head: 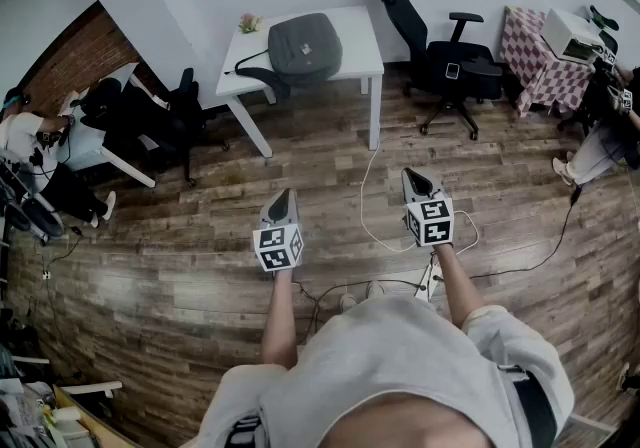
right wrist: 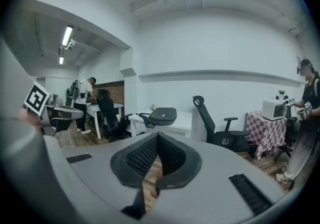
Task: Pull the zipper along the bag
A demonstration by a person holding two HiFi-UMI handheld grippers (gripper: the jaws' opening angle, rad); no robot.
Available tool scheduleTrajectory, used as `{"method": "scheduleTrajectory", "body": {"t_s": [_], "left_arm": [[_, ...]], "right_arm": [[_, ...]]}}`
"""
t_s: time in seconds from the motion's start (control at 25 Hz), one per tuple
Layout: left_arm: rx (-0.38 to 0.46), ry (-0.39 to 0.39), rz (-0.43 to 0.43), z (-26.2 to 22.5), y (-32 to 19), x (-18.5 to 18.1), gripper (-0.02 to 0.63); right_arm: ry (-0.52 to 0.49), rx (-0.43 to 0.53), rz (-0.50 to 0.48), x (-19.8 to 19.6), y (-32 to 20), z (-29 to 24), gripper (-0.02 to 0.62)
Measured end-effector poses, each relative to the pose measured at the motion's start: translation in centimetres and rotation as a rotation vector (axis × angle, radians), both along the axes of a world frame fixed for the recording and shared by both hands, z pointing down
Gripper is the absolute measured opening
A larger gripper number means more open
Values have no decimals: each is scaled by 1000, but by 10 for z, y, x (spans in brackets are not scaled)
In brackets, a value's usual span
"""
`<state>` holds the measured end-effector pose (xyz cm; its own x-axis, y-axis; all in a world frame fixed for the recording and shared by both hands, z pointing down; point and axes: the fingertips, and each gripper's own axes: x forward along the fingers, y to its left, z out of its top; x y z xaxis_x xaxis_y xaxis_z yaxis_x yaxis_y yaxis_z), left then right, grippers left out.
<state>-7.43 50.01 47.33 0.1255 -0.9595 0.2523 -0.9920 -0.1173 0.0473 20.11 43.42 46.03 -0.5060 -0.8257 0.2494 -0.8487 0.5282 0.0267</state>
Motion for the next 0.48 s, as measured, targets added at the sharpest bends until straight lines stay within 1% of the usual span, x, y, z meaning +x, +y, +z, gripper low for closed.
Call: {"method": "scheduleTrajectory", "body": {"t_s": [0.32,0.48], "left_arm": [[0,0,1,2,-8,9,26],[-4,-1,-3,4,-17,12,26]], "right_arm": [[9,-3,-8,7,-7,3,14],[-15,-2,-5,10,-16,3,14]]}}
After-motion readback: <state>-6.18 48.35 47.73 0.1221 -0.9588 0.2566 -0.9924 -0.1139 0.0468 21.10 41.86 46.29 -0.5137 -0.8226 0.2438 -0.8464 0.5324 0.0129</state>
